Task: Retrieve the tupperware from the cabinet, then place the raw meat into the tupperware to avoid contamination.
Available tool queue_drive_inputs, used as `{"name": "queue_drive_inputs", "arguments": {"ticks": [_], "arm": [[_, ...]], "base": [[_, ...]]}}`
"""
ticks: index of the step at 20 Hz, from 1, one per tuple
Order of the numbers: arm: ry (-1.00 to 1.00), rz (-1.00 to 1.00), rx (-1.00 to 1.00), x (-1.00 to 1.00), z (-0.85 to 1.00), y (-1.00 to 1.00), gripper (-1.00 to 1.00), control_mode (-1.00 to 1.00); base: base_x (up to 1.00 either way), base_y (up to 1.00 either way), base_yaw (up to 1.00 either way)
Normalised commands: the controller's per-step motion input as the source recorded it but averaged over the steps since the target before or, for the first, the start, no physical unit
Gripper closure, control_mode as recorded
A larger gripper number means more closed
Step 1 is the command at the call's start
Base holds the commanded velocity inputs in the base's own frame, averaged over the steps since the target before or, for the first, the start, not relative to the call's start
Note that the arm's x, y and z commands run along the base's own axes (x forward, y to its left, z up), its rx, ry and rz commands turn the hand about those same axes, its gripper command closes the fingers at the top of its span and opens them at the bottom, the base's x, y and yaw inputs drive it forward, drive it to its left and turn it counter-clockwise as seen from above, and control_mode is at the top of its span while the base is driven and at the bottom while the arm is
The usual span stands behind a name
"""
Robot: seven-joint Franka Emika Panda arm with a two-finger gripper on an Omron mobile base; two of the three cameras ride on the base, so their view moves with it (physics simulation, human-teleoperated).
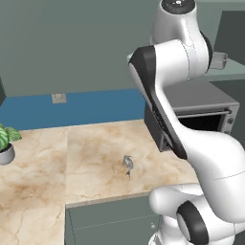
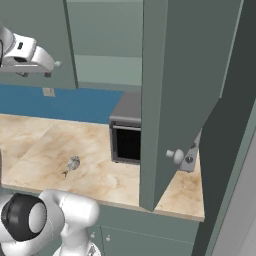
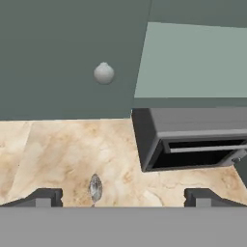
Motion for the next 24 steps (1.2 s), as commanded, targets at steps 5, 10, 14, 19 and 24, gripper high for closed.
{"name": "queue_drive_inputs", "arguments": {"ticks": [5,10,14,19,24], "arm": [[0.01,0.0,0.0,0.3,-0.02,-0.07,-1.0,-1.0],[0.0,0.0,0.0,0.61,-0.01,-0.02,-1.0,-1.0],[0.0,0.0,0.0,0.53,0.0,0.0,-1.0,-1.0],[0.0,0.0,0.0,0.49,0.0,0.0,-1.0,-1.0],[0.0,-0.01,0.0,0.41,0.0,0.12,-1.0,-1.0]], "base": [[0.0,0.0,0.0],[0.0,0.0,0.0],[0.0,0.0,0.0],[0.0,0.0,0.0],[0.0,0.0,0.0]]}}
